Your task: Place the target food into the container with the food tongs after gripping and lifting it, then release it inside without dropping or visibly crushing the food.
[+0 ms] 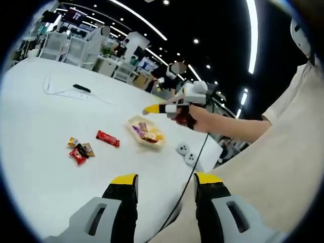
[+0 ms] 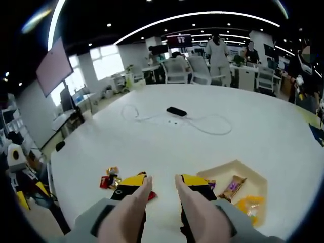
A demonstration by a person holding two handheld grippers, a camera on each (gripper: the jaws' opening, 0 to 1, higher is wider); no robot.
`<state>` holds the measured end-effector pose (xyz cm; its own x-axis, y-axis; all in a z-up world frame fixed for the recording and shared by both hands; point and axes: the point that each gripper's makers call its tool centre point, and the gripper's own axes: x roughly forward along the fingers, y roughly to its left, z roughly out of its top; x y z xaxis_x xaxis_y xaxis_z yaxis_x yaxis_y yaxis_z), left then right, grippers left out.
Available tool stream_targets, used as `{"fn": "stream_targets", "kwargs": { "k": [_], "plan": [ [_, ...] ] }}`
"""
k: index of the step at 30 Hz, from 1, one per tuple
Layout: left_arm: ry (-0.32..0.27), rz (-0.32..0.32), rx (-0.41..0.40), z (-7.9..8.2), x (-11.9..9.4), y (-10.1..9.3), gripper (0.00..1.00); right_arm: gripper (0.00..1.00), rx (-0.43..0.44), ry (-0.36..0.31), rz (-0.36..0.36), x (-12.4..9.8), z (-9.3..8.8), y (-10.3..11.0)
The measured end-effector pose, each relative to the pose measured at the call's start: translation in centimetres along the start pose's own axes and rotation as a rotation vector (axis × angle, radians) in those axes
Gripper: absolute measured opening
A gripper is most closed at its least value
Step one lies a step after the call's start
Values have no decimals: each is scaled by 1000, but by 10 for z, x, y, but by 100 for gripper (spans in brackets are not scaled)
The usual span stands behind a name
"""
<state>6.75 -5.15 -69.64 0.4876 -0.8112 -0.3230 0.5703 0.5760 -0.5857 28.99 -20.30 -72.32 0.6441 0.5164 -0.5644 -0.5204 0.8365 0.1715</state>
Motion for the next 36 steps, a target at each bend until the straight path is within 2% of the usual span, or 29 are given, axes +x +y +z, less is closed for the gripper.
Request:
{"fn": "stream_targets", "kwargs": {
  "k": [9, 15, 18, 22, 36],
  "plan": [
    [4, 2, 13, -1, -7, -5, 44, 25, -16, -1, 20, 8, 6, 13],
    [-26, 43, -19, -5, -18, 0, 44, 26, -39, 12, 59, 25, 11, 29],
    [-22, 56, -32, -10, -20, 1, 44, 26, -49, 12, 79, 33, 15, 37],
    [-28, 65, -35, -9, -21, 1, 44, 26, -72, 19, 103, 40, 19, 47],
    [-64, 120, -75, -10, -37, 11, 44, 26, -102, 52, 156, 63, 19, 67]
  ]
}}
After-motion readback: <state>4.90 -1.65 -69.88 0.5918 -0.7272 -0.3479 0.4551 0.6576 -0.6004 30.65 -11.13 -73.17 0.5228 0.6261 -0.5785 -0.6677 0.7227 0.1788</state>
